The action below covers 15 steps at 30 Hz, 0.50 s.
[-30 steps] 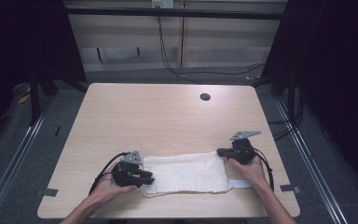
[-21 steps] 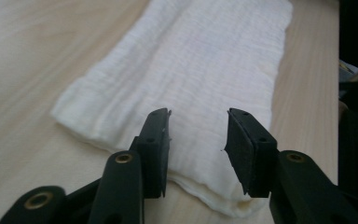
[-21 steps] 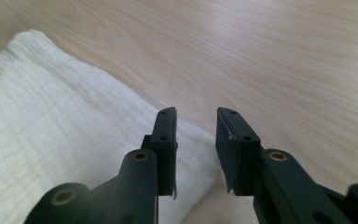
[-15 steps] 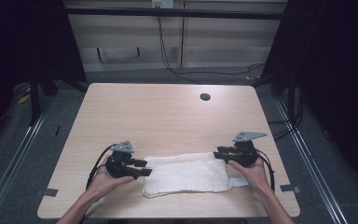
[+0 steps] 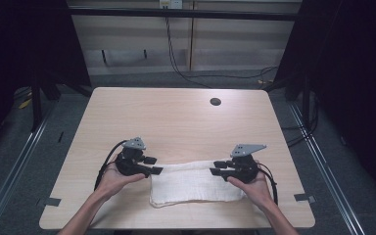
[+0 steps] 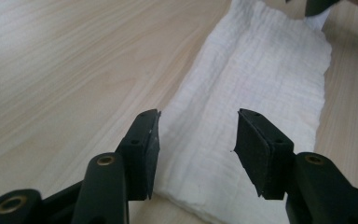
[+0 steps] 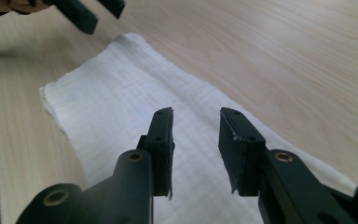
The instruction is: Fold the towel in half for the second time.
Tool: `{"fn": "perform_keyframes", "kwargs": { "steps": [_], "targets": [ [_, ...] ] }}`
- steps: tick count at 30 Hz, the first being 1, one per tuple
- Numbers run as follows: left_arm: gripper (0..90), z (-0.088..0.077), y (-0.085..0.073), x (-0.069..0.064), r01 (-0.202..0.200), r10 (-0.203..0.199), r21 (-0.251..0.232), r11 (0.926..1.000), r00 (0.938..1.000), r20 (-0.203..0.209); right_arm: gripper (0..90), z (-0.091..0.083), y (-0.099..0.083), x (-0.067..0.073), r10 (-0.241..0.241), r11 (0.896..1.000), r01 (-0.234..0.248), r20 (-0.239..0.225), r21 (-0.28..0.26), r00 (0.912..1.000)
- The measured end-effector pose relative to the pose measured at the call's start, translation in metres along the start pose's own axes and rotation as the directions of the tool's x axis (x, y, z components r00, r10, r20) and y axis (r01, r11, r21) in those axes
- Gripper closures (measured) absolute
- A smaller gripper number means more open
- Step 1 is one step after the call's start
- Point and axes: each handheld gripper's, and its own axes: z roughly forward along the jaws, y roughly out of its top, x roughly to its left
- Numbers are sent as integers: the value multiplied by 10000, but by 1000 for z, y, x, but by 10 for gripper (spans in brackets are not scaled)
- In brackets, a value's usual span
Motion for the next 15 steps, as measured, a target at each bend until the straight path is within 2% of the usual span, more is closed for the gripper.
{"fn": "perform_keyframes", "kwargs": {
  "steps": [2, 5, 8, 15],
  "targets": [
    [499, 3, 3, 6, 3, -1, 116, 9999, 9999, -111, 660, 3, 0, 7, -19, 10000, 20, -281, 23, 9996],
    [499, 11, 6, 21, 652, -652, -85, 9978, 9979, 17, 662, 13, 2, 18, -280, 9991, 300, -626, 314, 9976],
    [485, 14, 3, 26, 651, -651, -22, 9979, 9979, 38, 667, 25, 4, 26, -432, 9977, 483, -1006, 485, 9940],
    [469, 1, -6, 32, 762, -766, -203, 9969, 9969, -196, 663, 47, 18, 49, -740, 9943, 863, -1755, 633, 9817]
  ]
}}
